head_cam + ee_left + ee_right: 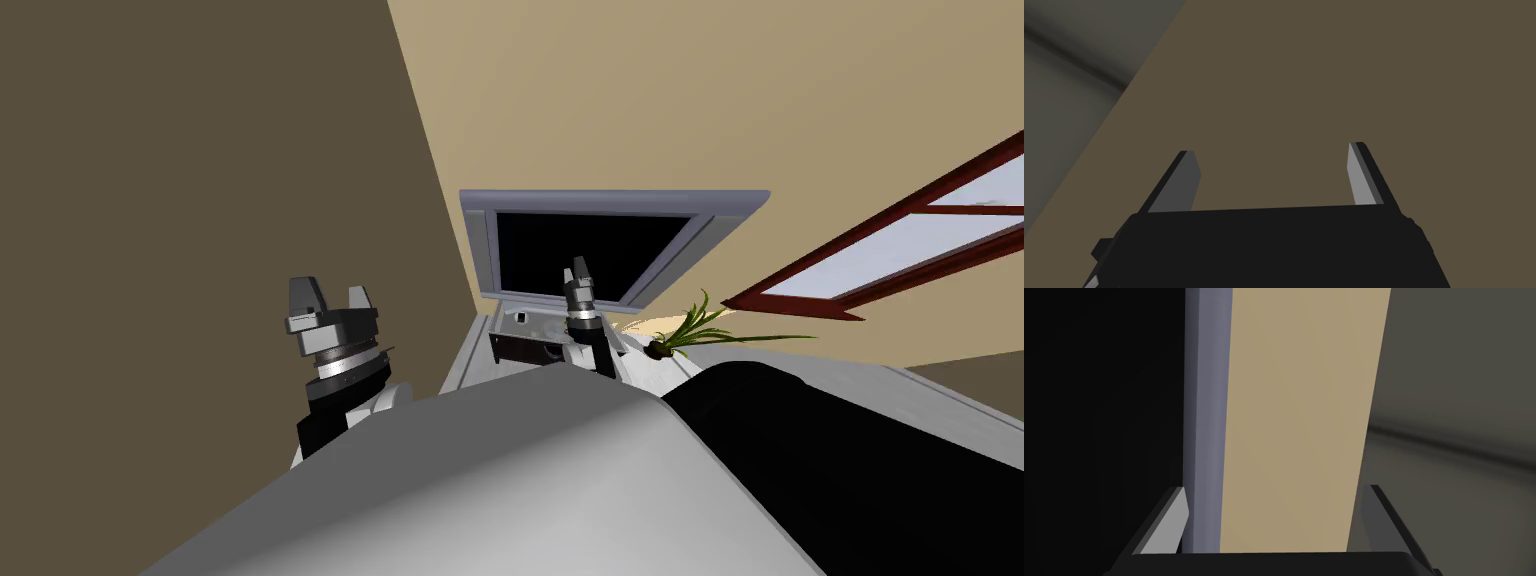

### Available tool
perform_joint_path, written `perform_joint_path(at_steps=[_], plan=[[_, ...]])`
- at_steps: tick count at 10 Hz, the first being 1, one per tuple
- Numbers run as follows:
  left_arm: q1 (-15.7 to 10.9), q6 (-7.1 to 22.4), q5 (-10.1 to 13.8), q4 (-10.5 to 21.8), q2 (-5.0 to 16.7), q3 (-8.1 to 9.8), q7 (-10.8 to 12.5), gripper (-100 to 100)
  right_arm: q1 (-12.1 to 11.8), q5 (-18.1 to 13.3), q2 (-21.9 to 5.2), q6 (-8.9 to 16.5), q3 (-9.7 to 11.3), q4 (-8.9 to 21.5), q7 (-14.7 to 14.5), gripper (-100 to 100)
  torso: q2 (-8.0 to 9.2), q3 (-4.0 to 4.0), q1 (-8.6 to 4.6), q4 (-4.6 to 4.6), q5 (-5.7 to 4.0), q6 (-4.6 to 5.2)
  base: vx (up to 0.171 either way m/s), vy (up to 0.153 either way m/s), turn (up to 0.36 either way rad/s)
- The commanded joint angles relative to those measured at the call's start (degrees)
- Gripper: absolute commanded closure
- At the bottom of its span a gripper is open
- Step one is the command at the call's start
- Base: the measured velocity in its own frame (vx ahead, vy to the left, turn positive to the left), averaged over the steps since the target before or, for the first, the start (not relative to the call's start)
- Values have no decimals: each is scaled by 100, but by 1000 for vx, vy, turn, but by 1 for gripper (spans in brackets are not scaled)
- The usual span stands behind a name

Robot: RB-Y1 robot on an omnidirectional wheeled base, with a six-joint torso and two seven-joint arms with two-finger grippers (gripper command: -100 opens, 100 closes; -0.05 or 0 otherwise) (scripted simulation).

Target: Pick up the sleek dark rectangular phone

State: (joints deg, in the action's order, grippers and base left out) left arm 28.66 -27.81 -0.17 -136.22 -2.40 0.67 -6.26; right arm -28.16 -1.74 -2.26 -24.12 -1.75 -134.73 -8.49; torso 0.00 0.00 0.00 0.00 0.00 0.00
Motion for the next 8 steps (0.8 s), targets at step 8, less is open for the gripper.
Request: perform_joint_path(at_steps=[8], plan=[[0, 0, 0, 0, 0, -1, 0, 0, 636, 596, -1171, 1112, 421, 1072, -536, -100, -3, -2, 20, -1, 5, -2, 0, 53, 195]])
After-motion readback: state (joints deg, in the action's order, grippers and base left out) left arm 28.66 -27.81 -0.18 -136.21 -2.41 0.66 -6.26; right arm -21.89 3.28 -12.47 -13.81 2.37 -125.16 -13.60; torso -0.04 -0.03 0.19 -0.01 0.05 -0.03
